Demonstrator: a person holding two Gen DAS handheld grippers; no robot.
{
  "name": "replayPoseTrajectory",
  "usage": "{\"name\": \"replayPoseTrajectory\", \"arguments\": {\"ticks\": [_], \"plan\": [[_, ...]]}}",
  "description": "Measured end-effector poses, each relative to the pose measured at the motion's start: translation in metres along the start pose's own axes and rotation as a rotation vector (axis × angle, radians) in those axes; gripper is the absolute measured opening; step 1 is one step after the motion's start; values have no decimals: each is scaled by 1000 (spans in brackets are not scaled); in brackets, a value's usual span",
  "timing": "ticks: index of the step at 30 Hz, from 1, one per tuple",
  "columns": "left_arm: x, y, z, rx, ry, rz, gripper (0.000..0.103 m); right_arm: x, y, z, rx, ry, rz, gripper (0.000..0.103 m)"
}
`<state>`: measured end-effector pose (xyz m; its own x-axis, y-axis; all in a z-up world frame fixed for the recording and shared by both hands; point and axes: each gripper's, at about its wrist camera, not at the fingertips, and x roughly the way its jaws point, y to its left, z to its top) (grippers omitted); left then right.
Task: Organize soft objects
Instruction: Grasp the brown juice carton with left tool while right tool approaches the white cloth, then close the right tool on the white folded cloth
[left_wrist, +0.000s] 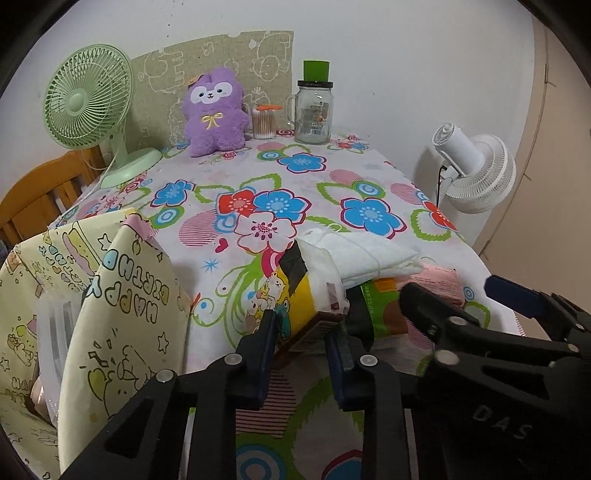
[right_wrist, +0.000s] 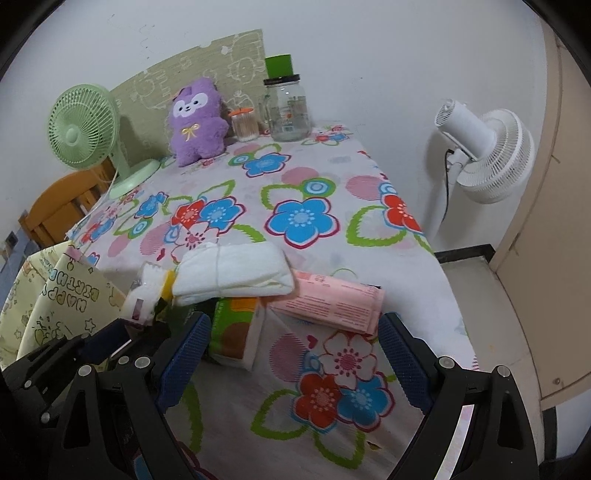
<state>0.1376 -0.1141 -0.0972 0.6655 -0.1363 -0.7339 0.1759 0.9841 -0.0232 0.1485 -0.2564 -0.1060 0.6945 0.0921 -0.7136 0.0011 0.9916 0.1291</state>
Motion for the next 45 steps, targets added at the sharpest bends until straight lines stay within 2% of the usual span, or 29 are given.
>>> {"name": "replayPoseTrajectory", "arguments": {"ticks": [18, 23, 30, 32, 33, 35, 37, 43, 45], "plan": [[2, 13, 16, -38, -31, 1, 19, 17, 30, 27, -65, -17, 25, 94], [10, 13, 18, -33, -26, 12, 19, 33, 39, 31, -91, 10, 51, 94], [18, 12, 19, -29, -22, 7, 20, 48, 34, 35, -58, 42, 70, 93], [19, 12, 18, -26, -21, 4, 20, 50, 34, 35, -59, 50, 75, 88], [19, 12, 18, -24, -18, 3, 20, 51, 34, 34, -59, 56, 84, 81], [20, 12, 18, -22, -13, -4, 20, 53, 35, 33, -61, 72, 90, 78], [20, 11, 17, -18, -11, -5, 20, 54, 36, 32, -61, 80, 99, 67], [19, 8, 16, 0, -11, 9, 20, 50, 40, 30, -79, 76, 129, 45], [18, 8, 16, -7, -10, 6, 20, 46, 42, 30, -92, 61, 115, 38]]}}
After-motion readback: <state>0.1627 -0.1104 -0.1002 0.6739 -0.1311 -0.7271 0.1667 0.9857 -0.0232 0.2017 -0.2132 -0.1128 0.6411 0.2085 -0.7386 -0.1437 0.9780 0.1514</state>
